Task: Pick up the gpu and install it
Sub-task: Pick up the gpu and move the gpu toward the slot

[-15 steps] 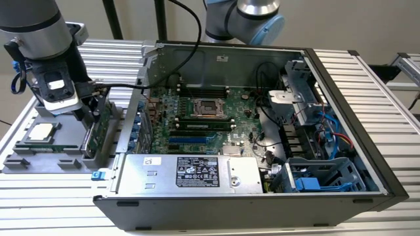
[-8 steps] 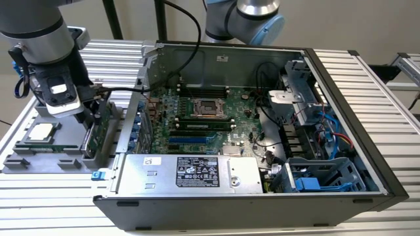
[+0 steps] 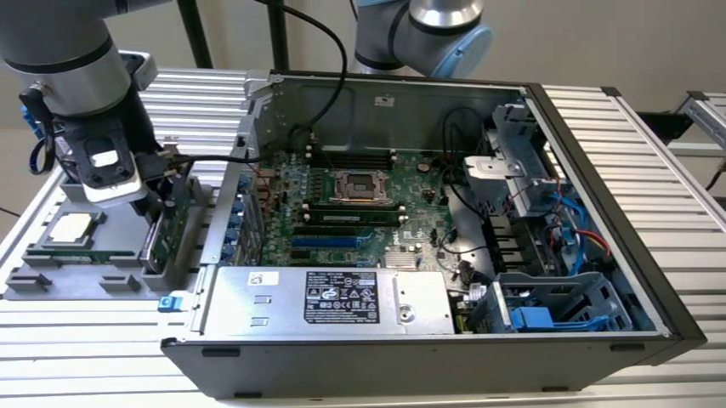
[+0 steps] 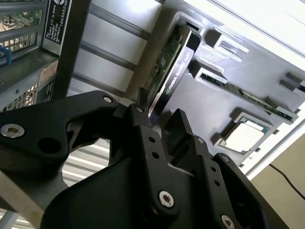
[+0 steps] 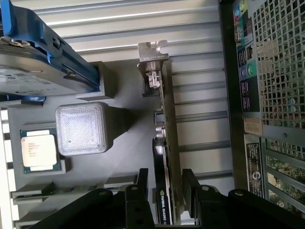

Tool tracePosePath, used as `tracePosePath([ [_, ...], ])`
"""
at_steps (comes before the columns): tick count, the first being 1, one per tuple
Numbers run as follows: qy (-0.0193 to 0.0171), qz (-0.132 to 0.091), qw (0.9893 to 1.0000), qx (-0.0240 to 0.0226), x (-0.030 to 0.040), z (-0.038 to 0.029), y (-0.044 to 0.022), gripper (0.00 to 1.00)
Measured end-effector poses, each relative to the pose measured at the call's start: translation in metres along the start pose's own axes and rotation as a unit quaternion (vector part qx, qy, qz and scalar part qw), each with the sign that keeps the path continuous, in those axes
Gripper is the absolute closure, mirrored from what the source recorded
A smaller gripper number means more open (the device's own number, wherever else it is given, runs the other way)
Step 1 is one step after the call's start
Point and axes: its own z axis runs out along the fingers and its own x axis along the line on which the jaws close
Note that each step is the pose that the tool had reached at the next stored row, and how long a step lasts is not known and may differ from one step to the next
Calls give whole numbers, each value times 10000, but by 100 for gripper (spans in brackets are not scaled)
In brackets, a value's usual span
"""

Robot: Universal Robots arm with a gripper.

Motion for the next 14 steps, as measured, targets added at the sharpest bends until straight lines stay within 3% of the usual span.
tracePosePath([
  [14, 0, 0, 10000, 0, 0, 94, -4, 0],
])
